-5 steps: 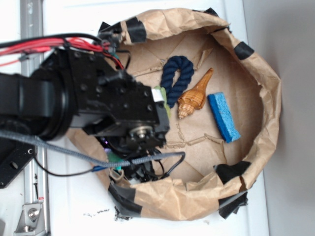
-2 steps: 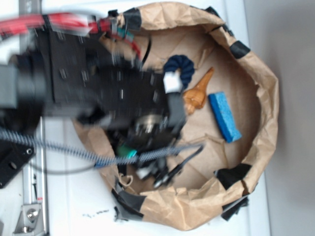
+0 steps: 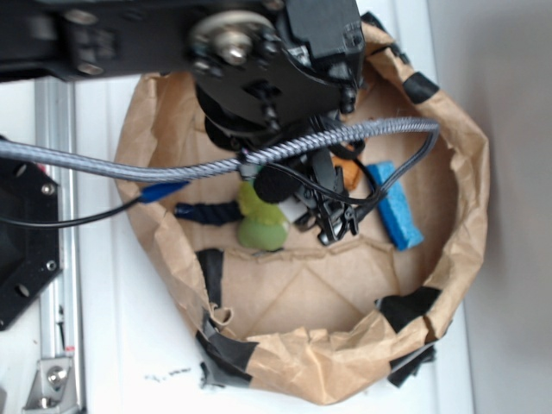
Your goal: Grab the green ball.
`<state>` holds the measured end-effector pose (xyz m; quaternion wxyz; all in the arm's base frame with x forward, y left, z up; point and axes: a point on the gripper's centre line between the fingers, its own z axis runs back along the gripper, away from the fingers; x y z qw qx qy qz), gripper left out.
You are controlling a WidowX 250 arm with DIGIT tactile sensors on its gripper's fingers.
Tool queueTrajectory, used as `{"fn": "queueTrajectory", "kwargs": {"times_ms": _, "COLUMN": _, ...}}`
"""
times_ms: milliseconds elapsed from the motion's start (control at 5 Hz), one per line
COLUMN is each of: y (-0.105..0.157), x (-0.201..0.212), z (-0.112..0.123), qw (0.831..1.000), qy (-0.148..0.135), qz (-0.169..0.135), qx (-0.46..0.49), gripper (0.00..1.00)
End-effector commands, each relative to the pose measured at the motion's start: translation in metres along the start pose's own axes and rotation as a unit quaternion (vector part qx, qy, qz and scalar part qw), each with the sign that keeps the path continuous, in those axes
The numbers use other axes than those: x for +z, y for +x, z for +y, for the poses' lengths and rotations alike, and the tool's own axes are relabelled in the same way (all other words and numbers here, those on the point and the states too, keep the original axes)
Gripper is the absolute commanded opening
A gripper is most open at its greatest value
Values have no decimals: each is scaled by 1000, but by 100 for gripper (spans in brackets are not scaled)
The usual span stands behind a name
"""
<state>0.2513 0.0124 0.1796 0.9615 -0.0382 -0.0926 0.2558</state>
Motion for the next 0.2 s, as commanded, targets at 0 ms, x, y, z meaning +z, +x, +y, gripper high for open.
{"fn": "queueTrajectory", "kwargs": {"times_ms": 0, "y": 0, "x": 13, "z": 11, "qw": 999, "qy": -11, "qz": -37, "qx": -12, "gripper": 0}}
